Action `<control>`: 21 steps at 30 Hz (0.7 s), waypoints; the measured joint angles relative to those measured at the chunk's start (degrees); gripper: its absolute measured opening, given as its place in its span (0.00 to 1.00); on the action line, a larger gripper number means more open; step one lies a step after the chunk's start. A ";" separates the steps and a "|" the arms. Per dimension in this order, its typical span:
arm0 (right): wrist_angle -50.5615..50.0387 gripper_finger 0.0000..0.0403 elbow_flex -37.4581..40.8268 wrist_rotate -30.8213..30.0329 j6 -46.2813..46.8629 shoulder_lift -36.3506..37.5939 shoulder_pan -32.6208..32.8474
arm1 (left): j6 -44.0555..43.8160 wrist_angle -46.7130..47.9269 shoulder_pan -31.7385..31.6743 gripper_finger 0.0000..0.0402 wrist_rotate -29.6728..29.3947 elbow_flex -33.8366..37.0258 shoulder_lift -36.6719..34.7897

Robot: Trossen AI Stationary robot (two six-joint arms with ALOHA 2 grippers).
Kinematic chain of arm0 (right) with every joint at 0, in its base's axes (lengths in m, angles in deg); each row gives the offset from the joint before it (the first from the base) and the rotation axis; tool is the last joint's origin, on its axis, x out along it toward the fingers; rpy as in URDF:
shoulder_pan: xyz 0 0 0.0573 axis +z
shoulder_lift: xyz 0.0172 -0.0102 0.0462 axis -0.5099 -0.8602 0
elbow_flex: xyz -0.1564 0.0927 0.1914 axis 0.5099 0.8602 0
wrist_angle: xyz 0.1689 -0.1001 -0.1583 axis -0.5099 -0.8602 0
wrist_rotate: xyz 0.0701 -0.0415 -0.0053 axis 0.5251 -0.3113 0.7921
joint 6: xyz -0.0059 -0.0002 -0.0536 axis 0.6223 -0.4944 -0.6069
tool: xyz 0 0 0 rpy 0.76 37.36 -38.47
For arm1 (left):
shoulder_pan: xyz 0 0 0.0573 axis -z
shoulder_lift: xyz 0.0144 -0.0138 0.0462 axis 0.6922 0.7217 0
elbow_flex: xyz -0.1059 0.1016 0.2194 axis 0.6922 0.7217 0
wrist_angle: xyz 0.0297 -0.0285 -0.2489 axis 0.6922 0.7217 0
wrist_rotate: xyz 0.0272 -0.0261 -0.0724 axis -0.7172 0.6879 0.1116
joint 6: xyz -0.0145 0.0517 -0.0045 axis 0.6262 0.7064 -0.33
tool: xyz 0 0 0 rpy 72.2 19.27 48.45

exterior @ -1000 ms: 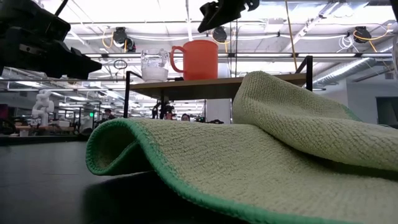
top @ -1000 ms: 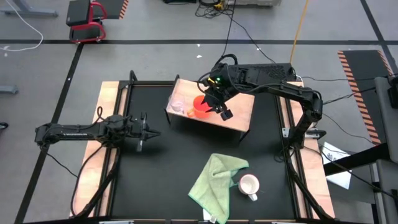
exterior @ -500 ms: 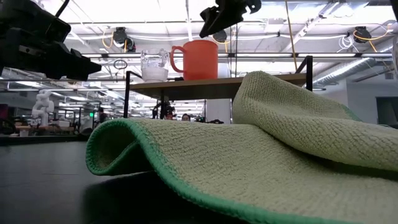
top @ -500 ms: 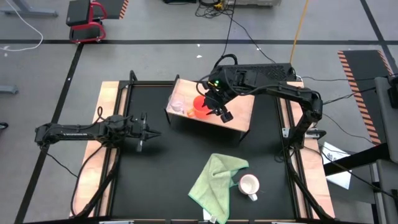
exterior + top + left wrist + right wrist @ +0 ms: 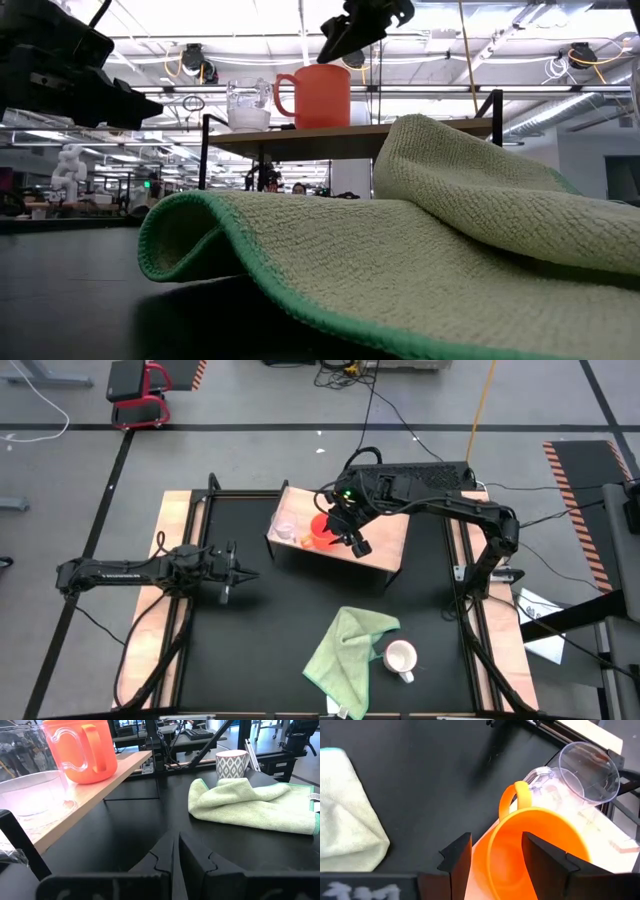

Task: Stack small to large cups/mugs on shelf
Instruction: Adjust the orange mug to the middle bottom part of the shelf

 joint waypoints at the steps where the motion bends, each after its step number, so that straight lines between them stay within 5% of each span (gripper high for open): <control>1: -0.04 0.41 0.00 0.00 0.58 0.00 0.03 | 0.02 0.00 -0.02 0.08 0.00 0.00 0.00; 21: 4.79 0.41 4.61 -1.81 1.83 -0.02 -0.03 | -0.22 0.00 -0.02 0.08 0.02 0.00 0.00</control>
